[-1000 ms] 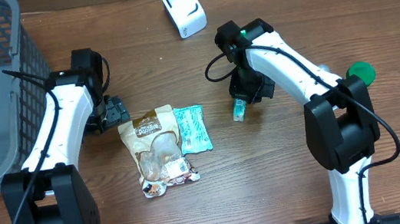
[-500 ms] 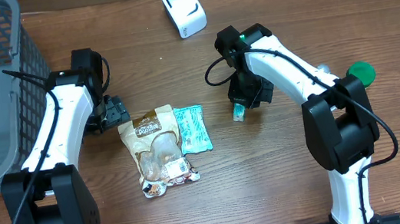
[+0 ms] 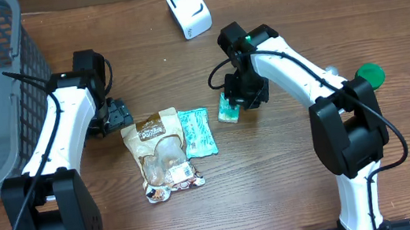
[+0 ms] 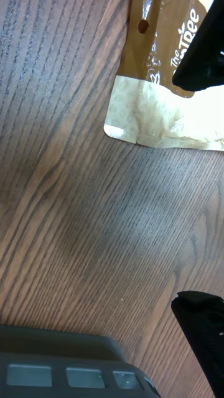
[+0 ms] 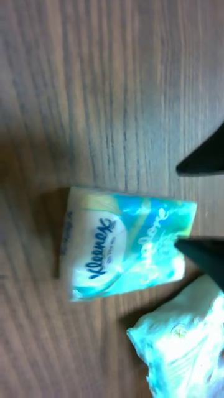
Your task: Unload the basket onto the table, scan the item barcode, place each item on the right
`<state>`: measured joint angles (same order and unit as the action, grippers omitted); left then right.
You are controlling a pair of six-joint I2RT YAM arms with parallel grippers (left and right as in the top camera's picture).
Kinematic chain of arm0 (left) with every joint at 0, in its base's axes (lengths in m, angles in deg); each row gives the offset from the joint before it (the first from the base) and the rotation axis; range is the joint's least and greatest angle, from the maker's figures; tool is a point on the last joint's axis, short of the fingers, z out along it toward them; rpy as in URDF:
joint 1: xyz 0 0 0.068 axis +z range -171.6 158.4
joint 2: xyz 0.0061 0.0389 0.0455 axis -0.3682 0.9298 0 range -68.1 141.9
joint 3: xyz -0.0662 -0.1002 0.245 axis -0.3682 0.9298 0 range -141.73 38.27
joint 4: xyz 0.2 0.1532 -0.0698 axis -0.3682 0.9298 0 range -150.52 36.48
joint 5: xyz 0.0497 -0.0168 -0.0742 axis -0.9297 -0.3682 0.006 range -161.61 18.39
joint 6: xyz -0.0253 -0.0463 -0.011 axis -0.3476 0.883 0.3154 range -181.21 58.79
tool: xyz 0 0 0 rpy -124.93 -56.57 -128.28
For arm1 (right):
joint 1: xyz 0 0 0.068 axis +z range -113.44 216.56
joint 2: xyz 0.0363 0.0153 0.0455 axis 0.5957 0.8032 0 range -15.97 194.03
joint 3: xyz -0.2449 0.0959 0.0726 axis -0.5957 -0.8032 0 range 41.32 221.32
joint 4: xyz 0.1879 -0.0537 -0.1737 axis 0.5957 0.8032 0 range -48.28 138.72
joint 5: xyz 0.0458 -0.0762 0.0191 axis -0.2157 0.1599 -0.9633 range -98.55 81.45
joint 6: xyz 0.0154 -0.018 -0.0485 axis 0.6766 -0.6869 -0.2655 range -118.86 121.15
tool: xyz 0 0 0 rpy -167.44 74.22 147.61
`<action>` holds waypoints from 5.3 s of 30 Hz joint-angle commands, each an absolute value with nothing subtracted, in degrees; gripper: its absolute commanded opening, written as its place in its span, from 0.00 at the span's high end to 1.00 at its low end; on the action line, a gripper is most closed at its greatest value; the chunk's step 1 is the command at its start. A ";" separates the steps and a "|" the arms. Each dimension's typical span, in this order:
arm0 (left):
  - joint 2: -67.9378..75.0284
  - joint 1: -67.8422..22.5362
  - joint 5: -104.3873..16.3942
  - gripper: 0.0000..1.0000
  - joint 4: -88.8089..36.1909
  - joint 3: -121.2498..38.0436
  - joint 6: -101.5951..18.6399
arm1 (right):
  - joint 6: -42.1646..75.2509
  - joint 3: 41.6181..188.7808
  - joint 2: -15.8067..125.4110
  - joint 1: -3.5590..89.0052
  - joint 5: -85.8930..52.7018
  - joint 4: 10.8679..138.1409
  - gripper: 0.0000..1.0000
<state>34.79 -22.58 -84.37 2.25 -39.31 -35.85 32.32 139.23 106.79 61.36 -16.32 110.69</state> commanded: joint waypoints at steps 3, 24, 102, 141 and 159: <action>35.40 -22.38 -85.52 0.00 2.18 -39.33 -35.46 | 31.32 139.03 106.44 61.57 -17.28 109.22 0.47; 35.40 -22.38 -85.55 0.00 2.18 -39.33 -35.46 | 39.32 134.29 106.50 61.12 -14.64 104.50 0.65; 35.40 -22.38 -85.52 0.00 2.18 -39.33 -35.46 | 36.30 127.73 105.24 57.77 -25.46 92.70 0.87; 35.40 -22.38 -85.52 0.00 2.18 -39.33 -35.46 | 32.39 129.59 104.06 55.74 -29.02 93.84 0.72; 35.40 -22.38 -85.52 0.00 2.18 -39.33 -35.46 | 32.80 126.01 104.06 57.55 -24.67 89.88 0.87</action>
<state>34.79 -22.58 -84.37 2.25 -39.31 -35.85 32.67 127.01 105.35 57.23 -26.77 90.38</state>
